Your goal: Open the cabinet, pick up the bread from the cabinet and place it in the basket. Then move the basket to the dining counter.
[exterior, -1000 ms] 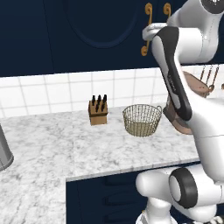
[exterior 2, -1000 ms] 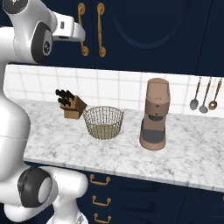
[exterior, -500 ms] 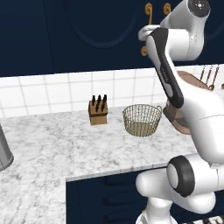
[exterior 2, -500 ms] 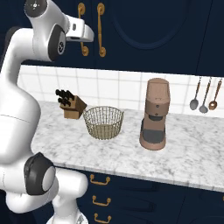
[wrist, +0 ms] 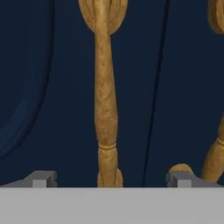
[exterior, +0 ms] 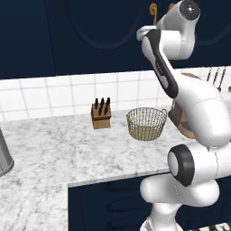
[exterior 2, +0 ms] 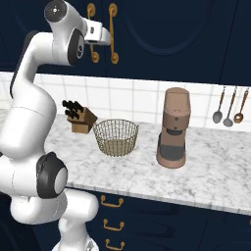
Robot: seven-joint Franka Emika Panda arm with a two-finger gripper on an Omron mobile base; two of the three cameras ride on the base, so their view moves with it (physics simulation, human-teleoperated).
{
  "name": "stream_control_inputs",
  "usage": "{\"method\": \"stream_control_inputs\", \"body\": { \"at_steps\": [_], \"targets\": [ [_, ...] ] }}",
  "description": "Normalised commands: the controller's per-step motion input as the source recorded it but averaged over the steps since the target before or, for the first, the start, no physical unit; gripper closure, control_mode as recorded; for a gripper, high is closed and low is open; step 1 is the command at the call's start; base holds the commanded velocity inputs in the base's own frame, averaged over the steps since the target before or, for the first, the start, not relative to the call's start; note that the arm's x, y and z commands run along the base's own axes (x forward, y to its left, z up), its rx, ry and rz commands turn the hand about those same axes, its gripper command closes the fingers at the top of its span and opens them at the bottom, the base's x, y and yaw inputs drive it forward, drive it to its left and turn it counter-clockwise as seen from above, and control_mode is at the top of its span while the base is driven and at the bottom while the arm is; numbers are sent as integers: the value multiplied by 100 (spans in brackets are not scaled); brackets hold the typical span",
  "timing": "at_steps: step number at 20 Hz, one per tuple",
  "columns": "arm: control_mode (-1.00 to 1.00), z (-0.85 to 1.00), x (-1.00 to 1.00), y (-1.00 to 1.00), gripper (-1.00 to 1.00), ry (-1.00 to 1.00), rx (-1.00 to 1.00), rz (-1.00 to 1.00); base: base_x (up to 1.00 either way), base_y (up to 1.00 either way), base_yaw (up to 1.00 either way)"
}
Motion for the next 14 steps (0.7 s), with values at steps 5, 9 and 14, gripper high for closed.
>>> {"method": "stream_control_inputs", "body": {
  "at_steps": [5, 9, 14],
  "targets": [
    [-100, -3, 65, 0, -100, 0, 0, 0, 0, 0, 0],
    [-100, -10, 58, 1, 100, 0, 0, 0, 0, 0, 0],
    [-100, -23, 55, 14, 100, -1, 0, 0, 0, 0, 0]
  ]
}}
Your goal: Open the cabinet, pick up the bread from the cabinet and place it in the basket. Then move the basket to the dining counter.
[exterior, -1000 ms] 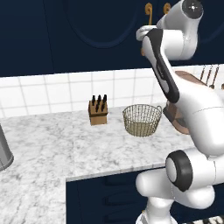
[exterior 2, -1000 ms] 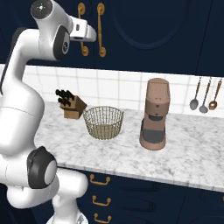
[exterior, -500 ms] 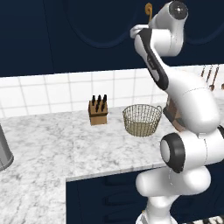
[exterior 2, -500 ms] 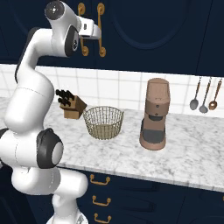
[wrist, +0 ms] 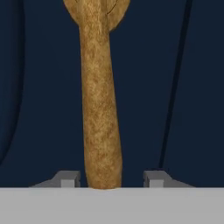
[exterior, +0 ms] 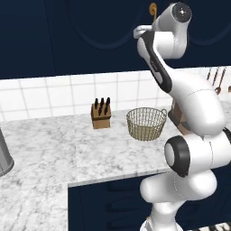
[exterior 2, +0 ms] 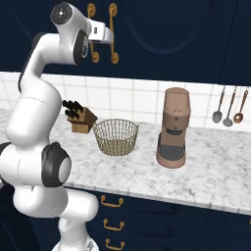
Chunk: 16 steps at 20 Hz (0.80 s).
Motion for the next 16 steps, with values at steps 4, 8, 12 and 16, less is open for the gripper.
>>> {"method": "stream_control_inputs", "body": {
  "at_steps": [4, 8, 12, 16],
  "targets": [
    [-100, -19, 55, 14, 100, 0, 0, 0, 0, 0, 0],
    [-100, -1, -10, 51, 100, 4, 4, 11, 0, 0, 0],
    [-100, 0, -95, 100, 100, 0, 11, 21, 0, 0, 0],
    [-100, 0, -100, 100, 100, 0, 4, 15, 0, 0, 0]
  ]
}}
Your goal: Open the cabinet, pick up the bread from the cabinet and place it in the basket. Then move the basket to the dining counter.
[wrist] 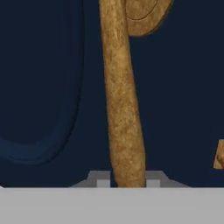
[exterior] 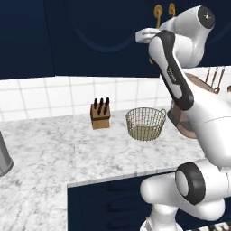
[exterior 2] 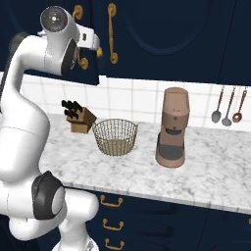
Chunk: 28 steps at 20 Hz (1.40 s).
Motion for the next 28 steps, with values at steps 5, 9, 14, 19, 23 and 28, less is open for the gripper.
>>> {"method": "stream_control_inputs", "body": {
  "at_steps": [5, 9, 14, 19, 23, 28],
  "targets": [
    [-100, 0, -97, 100, 100, 0, 0, 7, 0, 0, 0],
    [-100, 0, -91, 100, 100, 0, 0, 3, 0, 0, 0],
    [-100, 0, -90, 100, 100, 0, 0, 3, 0, 0, 0],
    [-100, -3, -76, 100, 100, 0, 0, 4, 0, 0, 0],
    [-100, -19, -64, 100, 100, 0, 0, 4, 0, 0, 0],
    [-100, -11, -70, 100, 100, 0, 0, 2, 0, 0, 0]
  ]
}}
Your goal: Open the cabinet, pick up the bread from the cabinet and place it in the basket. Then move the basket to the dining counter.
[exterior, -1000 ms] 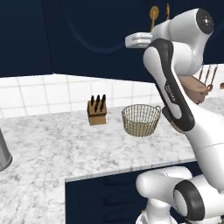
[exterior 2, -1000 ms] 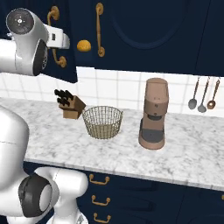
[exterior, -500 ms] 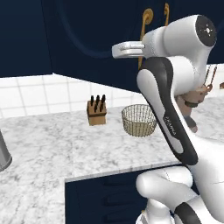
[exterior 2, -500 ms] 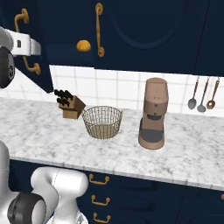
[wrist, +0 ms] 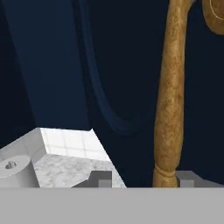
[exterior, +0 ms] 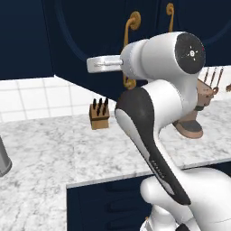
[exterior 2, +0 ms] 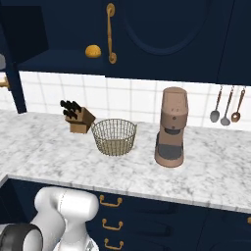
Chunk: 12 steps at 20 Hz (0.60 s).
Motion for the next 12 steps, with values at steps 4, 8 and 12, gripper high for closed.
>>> {"method": "stream_control_inputs", "body": {
  "at_steps": [4, 8, 12],
  "targets": [
    [-100, 19, -100, 33, 100, -7, 11, 0, 0, 0, 0],
    [-100, 31, -100, -65, 100, 0, 15, 0, 0, 0, 0],
    [-100, 32, -100, -91, 100, 0, 22, 0, 0, 0, 0]
  ]
}}
